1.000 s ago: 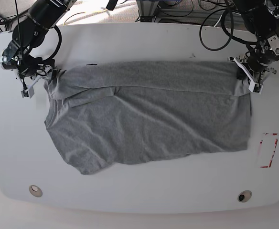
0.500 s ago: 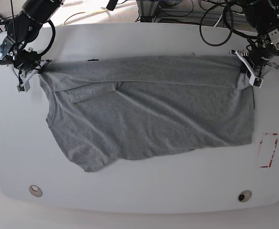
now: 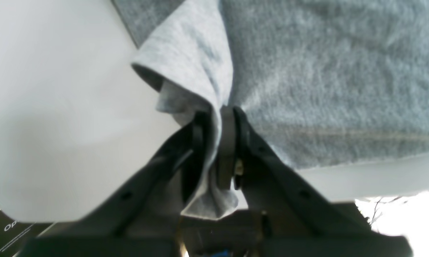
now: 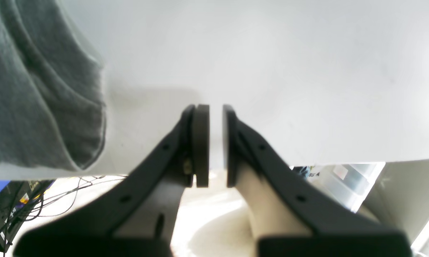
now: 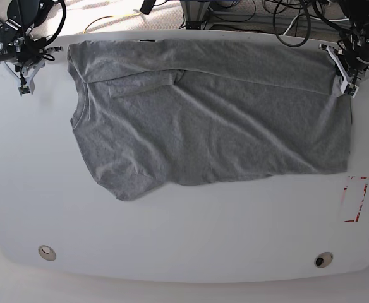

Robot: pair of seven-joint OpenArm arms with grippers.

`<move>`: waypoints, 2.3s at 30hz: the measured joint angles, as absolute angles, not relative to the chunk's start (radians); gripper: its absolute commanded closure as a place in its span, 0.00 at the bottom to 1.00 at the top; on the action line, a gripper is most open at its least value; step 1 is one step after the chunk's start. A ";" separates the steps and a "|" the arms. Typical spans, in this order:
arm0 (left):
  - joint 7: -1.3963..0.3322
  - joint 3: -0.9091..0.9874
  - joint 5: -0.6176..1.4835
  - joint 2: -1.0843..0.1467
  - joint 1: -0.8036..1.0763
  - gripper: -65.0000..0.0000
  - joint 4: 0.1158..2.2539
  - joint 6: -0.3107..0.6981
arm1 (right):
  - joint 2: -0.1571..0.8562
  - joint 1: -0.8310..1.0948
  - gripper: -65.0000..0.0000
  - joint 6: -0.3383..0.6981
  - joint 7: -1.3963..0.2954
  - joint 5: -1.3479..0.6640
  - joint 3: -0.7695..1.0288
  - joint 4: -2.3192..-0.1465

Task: Fold the T-shirt properly
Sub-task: 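Release the shirt and move the right gripper toward the shirt's sleeve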

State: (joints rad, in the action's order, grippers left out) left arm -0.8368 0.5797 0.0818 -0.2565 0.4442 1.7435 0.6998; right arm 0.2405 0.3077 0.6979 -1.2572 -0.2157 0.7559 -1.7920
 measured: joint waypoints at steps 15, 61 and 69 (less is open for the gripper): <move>-0.905 0.580 0.087 -0.258 0.472 0.27 1.822 0.700 | 0.216 0.350 0.74 0.699 -1.260 -0.241 0.760 -1.835; -0.912 0.738 0.249 -0.256 0.413 0.25 1.913 0.700 | 0.164 0.203 0.42 0.696 -1.269 -0.543 0.348 -1.810; -0.912 0.737 0.249 -0.256 0.413 0.25 1.913 0.700 | 0.163 0.203 0.42 0.696 -1.261 -0.553 0.346 -1.811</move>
